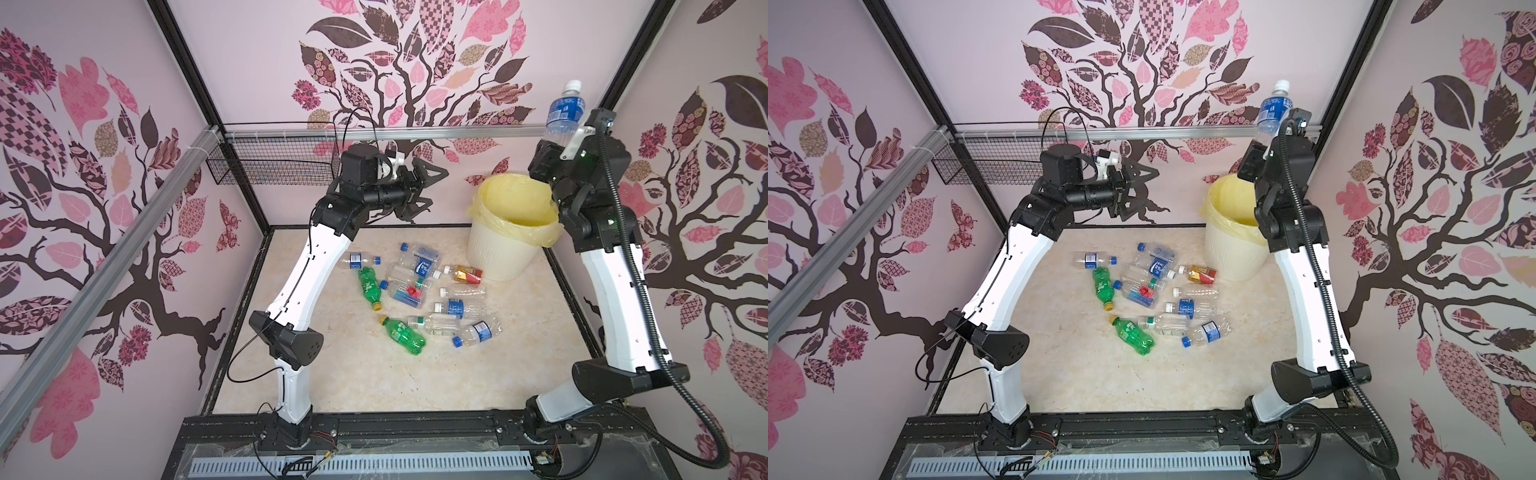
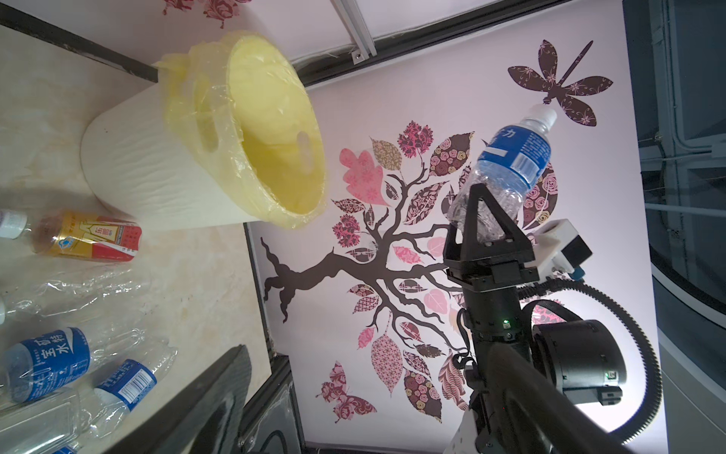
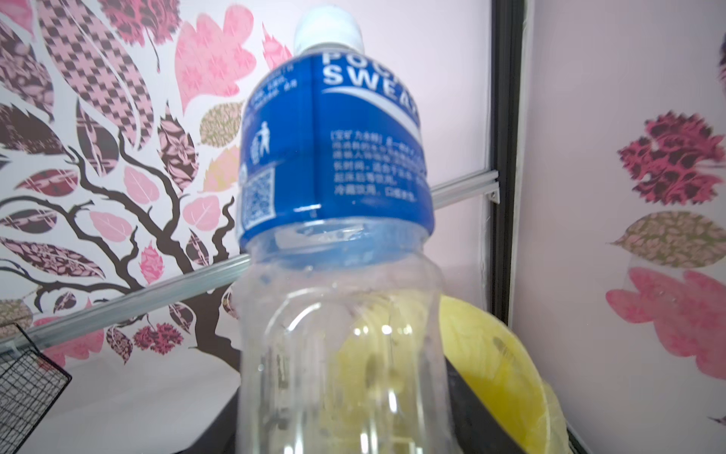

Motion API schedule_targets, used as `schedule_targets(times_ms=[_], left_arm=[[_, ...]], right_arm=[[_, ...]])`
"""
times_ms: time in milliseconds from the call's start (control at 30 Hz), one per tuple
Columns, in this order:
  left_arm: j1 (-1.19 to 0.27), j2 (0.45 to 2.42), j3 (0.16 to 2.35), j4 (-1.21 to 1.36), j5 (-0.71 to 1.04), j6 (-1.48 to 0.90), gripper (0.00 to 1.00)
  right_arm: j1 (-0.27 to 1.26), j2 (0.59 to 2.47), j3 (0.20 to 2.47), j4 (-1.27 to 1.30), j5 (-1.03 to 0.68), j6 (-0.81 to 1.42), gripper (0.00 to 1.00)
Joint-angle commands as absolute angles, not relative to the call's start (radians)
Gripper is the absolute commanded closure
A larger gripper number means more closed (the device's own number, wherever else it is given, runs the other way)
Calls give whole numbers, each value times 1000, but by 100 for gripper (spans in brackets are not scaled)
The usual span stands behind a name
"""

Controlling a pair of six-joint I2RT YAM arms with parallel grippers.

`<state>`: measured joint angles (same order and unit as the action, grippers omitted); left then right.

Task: Throw the plastic bottles in the bin
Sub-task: 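Open the right gripper to drop the bottle into the bin, then swing the right gripper back over the pile while the left lowers toward bottles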

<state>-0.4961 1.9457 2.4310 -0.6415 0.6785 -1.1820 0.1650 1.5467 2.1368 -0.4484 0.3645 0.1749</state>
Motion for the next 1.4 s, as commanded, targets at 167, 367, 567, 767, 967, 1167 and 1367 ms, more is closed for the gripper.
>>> schedule_targets(times_ms=[167,367,567,767,967,1167,1367], left_arm=[[-500,1928,2406,-591,713,-1188,3],[-483,1881,2337,-577,721,-1178,3],[-466,1846,2273,-555,713,-1180,3],[-462,1845,2275,-556,704,-1178,3],[-464,1832,2260,-574,697,-1162,3],[-458,1823,2258,-616,683,-1135,3],[-442,1801,2258,-721,617,-1072,3]], right_arm=[[158,1645,2016,-428,460,136,45],[113,1731,2136,-539,435,245,2],[113,1730,2224,-542,389,268,0],[112,1717,2195,-555,374,288,0],[113,1701,2163,-558,355,298,0],[115,1693,2143,-591,296,358,0],[173,1695,2127,-656,287,404,0]])
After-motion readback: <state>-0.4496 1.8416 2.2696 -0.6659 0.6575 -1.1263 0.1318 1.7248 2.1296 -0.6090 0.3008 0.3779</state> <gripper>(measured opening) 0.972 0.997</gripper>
